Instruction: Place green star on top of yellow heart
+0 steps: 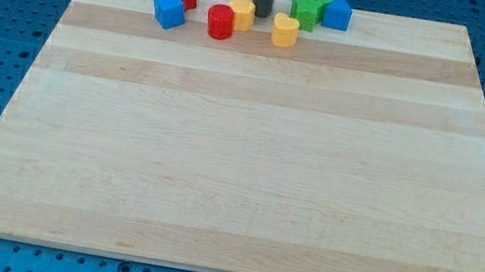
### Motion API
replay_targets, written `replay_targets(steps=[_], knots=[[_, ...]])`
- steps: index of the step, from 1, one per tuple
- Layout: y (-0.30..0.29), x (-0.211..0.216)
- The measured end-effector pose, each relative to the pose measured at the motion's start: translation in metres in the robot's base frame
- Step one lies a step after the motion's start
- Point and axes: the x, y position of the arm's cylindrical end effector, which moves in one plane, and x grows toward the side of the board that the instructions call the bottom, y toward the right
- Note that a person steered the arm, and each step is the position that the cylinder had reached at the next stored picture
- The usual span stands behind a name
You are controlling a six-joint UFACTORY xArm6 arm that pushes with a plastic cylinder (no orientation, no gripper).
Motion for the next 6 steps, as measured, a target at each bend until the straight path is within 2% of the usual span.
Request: replay_targets(steps=[1, 2, 3, 4, 5, 6], knots=[[-0.021, -0.017], [-0.008, -0.015], [0.079, -0.015], [0.132, -0.01], [0.132, 0.03], [0.121, 0.026]])
